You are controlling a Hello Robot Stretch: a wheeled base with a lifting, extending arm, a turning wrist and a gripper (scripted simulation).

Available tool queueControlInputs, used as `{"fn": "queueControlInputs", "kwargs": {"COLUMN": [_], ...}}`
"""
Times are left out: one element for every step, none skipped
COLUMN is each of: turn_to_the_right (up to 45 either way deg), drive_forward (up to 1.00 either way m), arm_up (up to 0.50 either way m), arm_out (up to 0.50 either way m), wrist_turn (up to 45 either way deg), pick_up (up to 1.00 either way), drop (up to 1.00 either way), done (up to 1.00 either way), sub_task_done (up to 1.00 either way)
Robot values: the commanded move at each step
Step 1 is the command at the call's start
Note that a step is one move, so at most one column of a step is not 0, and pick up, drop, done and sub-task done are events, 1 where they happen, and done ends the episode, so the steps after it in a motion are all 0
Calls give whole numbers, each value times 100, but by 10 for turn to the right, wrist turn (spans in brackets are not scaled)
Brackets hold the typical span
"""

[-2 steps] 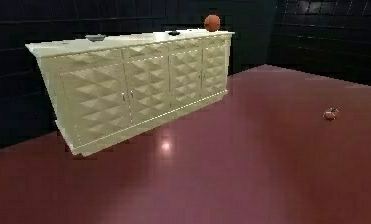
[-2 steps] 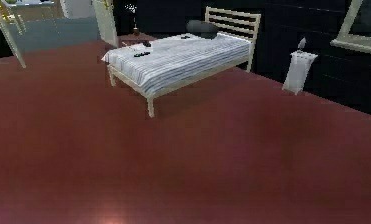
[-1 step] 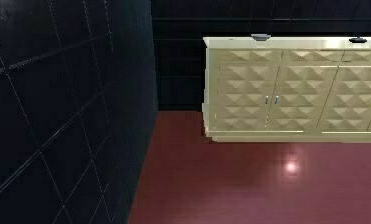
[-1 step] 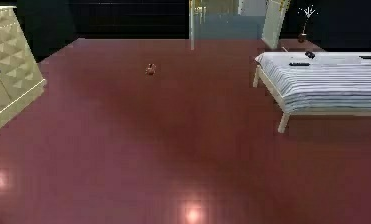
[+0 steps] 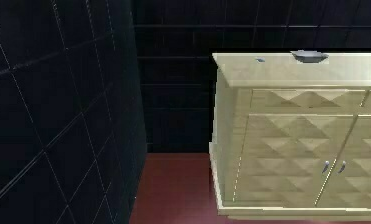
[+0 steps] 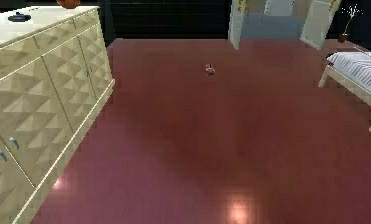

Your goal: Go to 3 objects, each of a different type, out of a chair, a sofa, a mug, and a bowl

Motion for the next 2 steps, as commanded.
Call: {"fn": "queueControlInputs", "kwargs": {"turn_to_the_right": [0, 390], "drive_forward": [50, 0], "arm_up": [0, 0], "arm_out": [0, 0], "wrist_turn": [0, 0], "pick_up": [0, 0], "drop": [0, 0], "done": [0, 0], "sub_task_done": [0, 0]}}
